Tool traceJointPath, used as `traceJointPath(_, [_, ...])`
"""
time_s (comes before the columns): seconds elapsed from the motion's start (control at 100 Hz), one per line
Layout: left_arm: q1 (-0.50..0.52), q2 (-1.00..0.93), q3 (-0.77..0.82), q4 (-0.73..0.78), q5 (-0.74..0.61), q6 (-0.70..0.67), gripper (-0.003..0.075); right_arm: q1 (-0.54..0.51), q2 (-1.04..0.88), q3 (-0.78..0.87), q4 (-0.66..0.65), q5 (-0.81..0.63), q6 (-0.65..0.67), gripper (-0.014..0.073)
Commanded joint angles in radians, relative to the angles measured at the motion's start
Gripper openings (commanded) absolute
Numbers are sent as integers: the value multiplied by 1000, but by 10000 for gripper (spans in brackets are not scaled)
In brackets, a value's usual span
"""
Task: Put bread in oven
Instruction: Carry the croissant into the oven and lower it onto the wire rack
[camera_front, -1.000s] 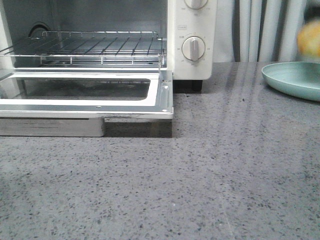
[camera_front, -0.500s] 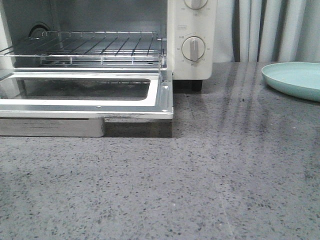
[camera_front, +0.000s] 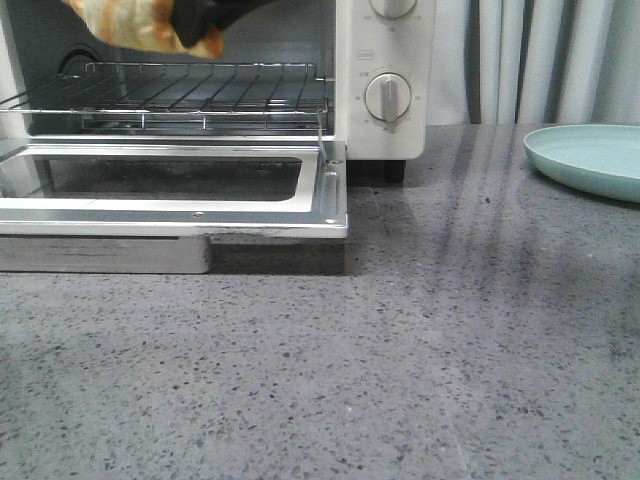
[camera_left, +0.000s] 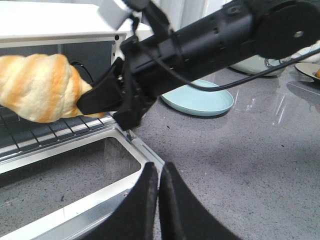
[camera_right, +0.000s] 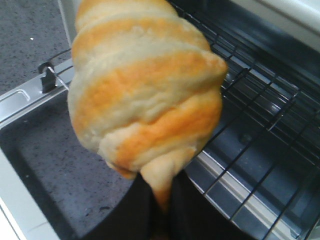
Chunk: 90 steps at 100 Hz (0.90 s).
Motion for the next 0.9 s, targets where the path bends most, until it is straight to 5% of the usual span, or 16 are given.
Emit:
traceJointPath(0.0, [-8,3,-32,-52,-41,-9,-22,-9,-9,-79,-20,-36,-4,-69])
traceJointPath(0.14, [-8,3,-32,-52,-41,-9,-22,-28,40,-150,-18,-10,-4,-18])
traceJointPath(0.19, [-8,3,-32,-52,-41,-9,-22,-37,51,-172,-16,2,-4,81])
traceJointPath(0.31, [-8,3,-32,-52,-41,-9,-22,-46,59,-200,-16,39,18,475])
traceJointPath(0.4, [-8,3,-32,-48,-45,-9,-22,-46,59,-210,-16,80,20,594])
traceJointPath(0.56, [-6,-9,-32,-29,-84,-9,-22,-34,33,-213,-10,159,20,493])
traceJointPath(0.7, [-5,-102,-32,-13,-164,-9,-22,24,-63,-158,-8,211,12,229])
traceJointPath(0.81, [-5,-211,-30,110,-178,-78,-22,80,-220,8,-28,107,-1,-76])
traceJointPath(0.89, [-5,-295,-16,288,-158,-247,-22,91,-392,176,-30,-50,-1,-60])
